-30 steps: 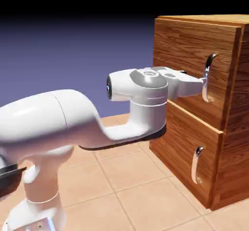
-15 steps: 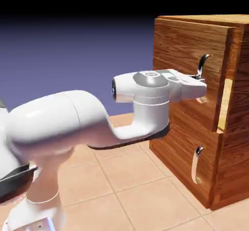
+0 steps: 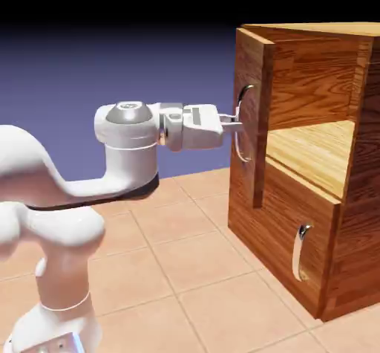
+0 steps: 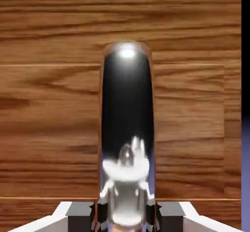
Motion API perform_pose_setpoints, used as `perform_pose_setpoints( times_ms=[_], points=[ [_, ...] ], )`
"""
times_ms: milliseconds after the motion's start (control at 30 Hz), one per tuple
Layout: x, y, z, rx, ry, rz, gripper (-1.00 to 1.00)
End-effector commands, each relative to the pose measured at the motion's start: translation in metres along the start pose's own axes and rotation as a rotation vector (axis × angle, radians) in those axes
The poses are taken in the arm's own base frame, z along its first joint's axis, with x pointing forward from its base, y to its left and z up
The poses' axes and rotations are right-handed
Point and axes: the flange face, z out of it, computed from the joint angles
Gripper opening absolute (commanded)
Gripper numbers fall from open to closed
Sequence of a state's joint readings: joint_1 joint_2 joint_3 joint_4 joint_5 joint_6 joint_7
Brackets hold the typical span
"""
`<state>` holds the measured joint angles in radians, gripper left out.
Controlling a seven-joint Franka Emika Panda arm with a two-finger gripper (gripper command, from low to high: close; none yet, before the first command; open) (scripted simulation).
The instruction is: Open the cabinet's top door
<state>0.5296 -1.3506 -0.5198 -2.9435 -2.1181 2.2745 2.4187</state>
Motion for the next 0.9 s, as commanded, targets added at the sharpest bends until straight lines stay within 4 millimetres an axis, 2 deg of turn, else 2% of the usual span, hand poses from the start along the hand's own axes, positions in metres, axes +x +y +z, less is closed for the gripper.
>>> perform_pose_setpoints(
  times_ms=[0, 533, 867],
  points=[
    [-0.002, -0.002, -0.007, -0.013, 0.013, 0.000, -1.00],
    [-0.035, -0.035, -0.099, -0.179, 0.179, 0.000, -1.00],
    [-0.067, -0.067, -0.155, -0.296, 0.296, 0.000, -1.00]
  ],
)
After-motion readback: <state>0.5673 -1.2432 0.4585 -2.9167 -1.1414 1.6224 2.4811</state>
